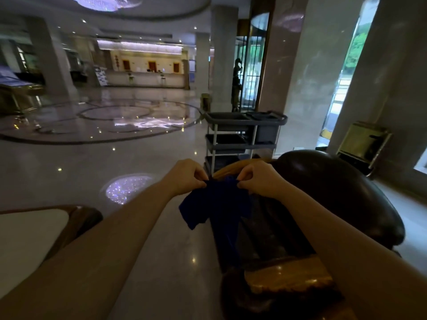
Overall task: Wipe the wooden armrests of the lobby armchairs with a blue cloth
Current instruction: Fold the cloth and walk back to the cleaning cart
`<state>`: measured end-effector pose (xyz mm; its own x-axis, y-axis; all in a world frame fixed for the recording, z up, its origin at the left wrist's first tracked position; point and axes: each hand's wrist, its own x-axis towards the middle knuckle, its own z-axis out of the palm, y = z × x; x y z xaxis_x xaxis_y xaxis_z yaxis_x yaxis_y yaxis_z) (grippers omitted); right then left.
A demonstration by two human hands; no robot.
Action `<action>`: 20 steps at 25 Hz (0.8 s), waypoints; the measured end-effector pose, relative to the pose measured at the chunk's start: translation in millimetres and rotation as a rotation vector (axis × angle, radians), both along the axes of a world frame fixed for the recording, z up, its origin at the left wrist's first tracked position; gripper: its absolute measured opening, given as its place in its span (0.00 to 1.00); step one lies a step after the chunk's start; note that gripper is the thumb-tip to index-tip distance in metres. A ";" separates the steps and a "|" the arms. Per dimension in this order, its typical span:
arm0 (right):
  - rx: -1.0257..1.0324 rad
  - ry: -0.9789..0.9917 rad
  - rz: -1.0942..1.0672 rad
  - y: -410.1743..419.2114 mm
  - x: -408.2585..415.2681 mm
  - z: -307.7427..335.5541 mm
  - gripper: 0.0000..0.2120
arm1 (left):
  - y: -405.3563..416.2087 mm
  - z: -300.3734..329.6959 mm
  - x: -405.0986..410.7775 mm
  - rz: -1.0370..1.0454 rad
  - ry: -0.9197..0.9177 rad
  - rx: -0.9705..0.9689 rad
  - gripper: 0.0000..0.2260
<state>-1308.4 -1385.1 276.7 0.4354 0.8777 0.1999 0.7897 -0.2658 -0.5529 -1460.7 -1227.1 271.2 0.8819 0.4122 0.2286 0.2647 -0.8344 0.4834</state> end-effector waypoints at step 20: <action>0.004 -0.028 -0.058 419.6 199.0 23.4 0.06 | 428.2 20.6 200.8 -0.075 -0.035 0.024 0.05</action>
<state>-1109.4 -965.6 300.2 0.4797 0.8505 0.2158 0.7881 -0.3095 -0.5321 -1259.9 -798.9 291.8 0.9014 0.3395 0.2686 0.1848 -0.8628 0.4705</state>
